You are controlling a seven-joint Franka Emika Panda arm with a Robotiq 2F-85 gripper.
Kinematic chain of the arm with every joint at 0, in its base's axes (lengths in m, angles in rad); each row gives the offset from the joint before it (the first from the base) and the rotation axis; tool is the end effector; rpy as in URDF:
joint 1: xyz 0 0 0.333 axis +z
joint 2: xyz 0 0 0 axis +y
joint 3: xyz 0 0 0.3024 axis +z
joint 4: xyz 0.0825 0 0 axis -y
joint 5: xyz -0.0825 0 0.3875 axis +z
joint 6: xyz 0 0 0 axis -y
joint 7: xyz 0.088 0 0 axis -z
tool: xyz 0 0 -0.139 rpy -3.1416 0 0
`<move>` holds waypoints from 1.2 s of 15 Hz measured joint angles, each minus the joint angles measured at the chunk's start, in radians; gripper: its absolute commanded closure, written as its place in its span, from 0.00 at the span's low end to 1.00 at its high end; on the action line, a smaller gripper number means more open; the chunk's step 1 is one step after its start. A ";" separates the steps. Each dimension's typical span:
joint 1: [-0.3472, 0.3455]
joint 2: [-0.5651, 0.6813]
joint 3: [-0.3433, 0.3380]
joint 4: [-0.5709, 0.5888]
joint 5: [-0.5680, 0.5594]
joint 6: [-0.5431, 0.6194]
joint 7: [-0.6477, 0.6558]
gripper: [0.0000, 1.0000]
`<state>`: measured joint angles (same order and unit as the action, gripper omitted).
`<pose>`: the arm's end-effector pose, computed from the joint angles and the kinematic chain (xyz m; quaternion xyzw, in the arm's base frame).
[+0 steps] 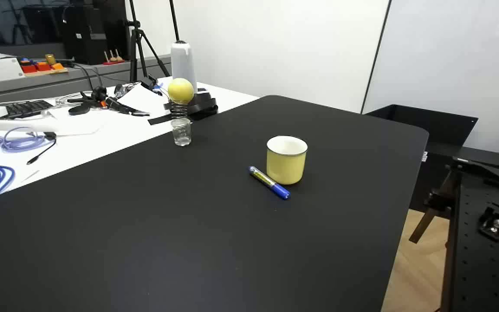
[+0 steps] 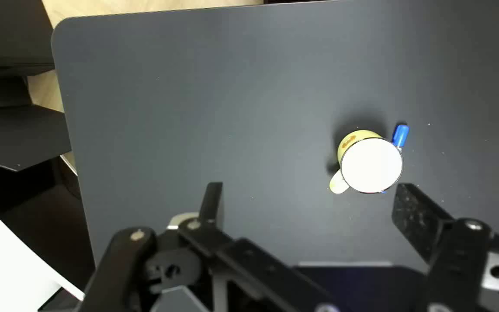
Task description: Put the blue marker inside the yellow mug
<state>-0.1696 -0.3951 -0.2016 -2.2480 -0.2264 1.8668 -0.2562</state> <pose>0.4064 -0.1886 0.4746 0.9974 -0.0174 -0.0167 0.0679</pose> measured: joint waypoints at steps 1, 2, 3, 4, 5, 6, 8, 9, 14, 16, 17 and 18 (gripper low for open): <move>0.000 0.000 0.000 0.000 0.000 0.002 0.000 0.00; 0.000 0.000 0.000 0.000 0.000 0.002 0.000 0.00; 0.000 0.000 0.000 0.000 0.000 0.003 0.000 0.00; 0.000 0.000 0.000 0.000 0.000 0.003 0.000 0.00; 0.000 0.000 0.000 0.000 0.000 0.003 0.000 0.00; 0.000 0.000 0.000 0.000 0.000 0.003 0.000 0.00; 0.000 0.000 0.000 0.000 0.000 0.003 0.000 0.00; 0.000 0.000 0.000 0.000 0.000 0.003 0.000 0.00; 0.006 0.002 0.001 -0.008 0.002 0.008 -0.003 0.00; 0.022 0.013 0.010 -0.037 0.002 0.047 -0.004 0.00; 0.033 0.024 0.018 -0.060 0.005 0.083 -0.004 0.00; 0.044 0.038 0.028 -0.084 0.010 0.123 -0.004 0.00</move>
<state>-0.1255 -0.3570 -0.1740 -2.3315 -0.2167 1.9901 -0.2598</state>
